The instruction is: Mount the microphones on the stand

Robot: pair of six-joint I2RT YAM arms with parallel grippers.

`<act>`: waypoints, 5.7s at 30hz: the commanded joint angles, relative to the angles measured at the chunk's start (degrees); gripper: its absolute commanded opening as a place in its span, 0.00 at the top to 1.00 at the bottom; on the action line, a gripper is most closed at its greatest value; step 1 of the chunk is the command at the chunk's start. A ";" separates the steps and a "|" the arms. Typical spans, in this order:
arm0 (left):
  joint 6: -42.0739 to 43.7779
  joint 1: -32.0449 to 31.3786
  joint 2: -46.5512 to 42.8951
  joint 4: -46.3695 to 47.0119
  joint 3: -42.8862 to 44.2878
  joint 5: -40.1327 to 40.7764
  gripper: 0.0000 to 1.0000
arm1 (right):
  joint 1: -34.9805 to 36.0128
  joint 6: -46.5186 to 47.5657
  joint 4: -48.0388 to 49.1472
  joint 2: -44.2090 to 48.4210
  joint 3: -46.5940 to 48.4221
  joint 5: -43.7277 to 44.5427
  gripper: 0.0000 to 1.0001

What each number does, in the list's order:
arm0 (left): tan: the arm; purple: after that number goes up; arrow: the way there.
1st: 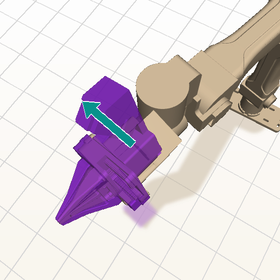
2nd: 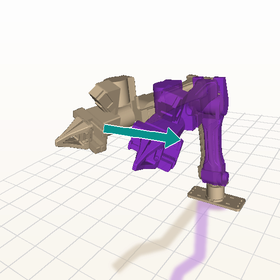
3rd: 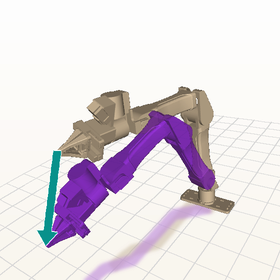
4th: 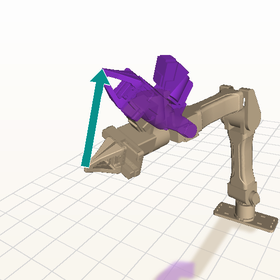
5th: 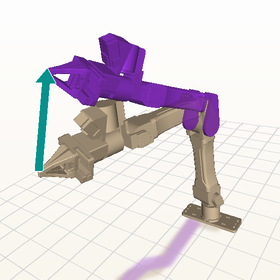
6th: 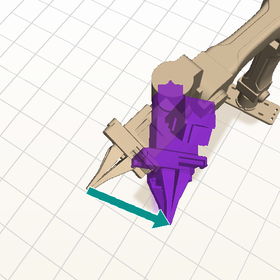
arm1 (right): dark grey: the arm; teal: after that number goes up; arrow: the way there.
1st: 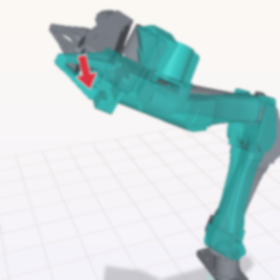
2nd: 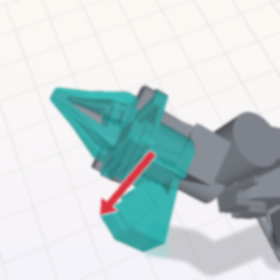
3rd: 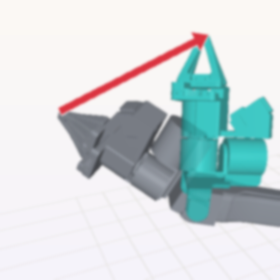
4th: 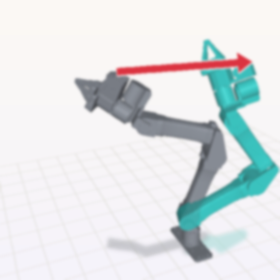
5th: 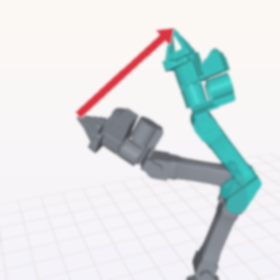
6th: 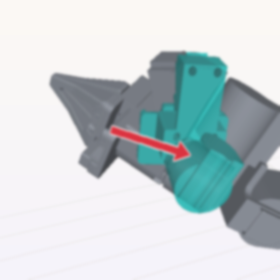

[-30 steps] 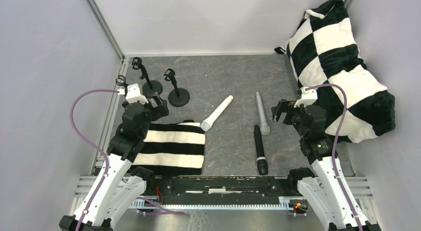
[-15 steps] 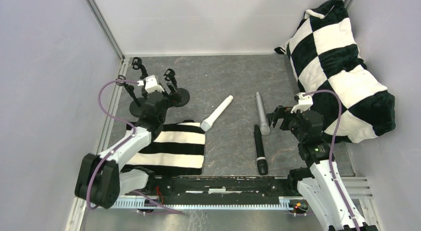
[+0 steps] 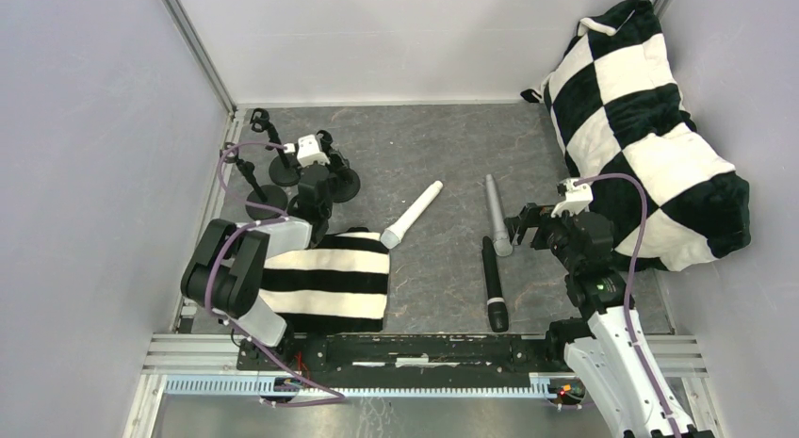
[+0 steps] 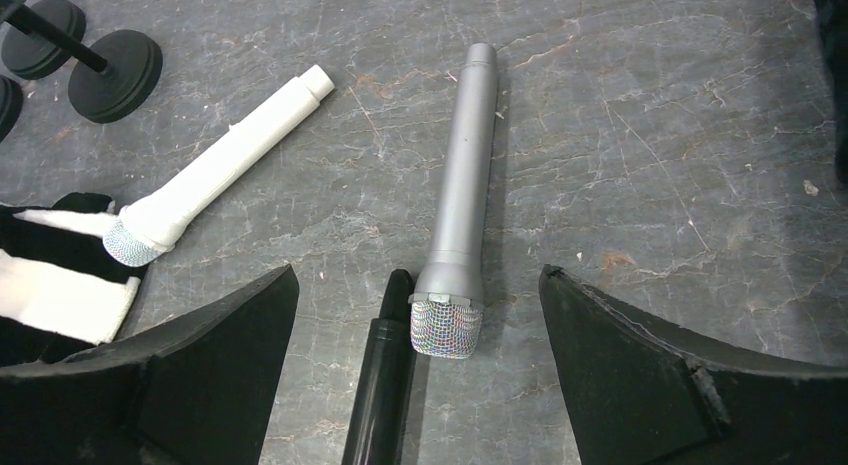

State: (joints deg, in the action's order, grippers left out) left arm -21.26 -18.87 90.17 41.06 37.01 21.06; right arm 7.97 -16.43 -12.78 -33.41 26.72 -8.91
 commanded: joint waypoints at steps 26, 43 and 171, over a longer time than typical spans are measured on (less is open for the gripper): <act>12.02 -2.62 7.40 -0.37 12.94 -8.24 0.89 | -0.21 2.24 3.90 1.78 -2.67 4.22 0.03; 19.40 -12.79 6.91 0.77 10.84 -33.75 0.93 | -0.16 9.28 9.88 -4.85 -3.52 -19.69 0.02; 3.24 -52.36 -29.88 -79.47 21.23 -1.44 0.62 | 47.70 68.21 21.86 -11.60 1.52 -13.74 0.02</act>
State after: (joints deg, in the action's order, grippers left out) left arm -21.30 -71.57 60.27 -38.94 55.05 21.15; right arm 49.08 43.94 8.91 -42.00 24.77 -31.88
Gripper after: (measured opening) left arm 0.539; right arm 0.979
